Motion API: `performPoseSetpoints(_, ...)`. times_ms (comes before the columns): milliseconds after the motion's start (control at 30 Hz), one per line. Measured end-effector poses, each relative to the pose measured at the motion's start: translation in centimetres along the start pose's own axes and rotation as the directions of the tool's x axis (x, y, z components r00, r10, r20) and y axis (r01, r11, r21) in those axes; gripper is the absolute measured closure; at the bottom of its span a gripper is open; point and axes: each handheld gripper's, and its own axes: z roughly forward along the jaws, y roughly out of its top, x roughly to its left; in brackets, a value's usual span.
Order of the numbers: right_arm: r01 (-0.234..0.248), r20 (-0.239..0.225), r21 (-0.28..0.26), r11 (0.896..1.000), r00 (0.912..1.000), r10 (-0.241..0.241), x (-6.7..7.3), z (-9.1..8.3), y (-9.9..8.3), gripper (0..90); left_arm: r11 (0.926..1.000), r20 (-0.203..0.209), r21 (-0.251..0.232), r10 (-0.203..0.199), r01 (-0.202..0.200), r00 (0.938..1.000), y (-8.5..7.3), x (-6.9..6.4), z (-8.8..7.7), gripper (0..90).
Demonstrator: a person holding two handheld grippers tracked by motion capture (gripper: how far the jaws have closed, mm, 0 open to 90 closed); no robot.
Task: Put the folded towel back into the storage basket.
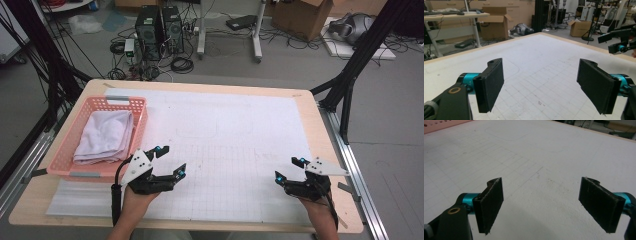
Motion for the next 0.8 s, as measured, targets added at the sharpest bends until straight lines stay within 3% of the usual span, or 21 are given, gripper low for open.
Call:
performPoseSetpoints(300,-0.013,0.010,0.002,1.000,0.9999,0.013,-0.2,-0.1,-0.2,18.9,0.9994,-0.008,0.033,-0.010,0.010,0.9999,-1.2,0.5,0.4,21.8)
performPoseSetpoints(800,-0.011,0.009,0.002,1.000,0.9999,0.011,-0.2,0.1,-0.2,18.9,0.9990,-0.013,0.042,-0.014,0.014,0.9998,-1.5,0.7,0.5,21.7)
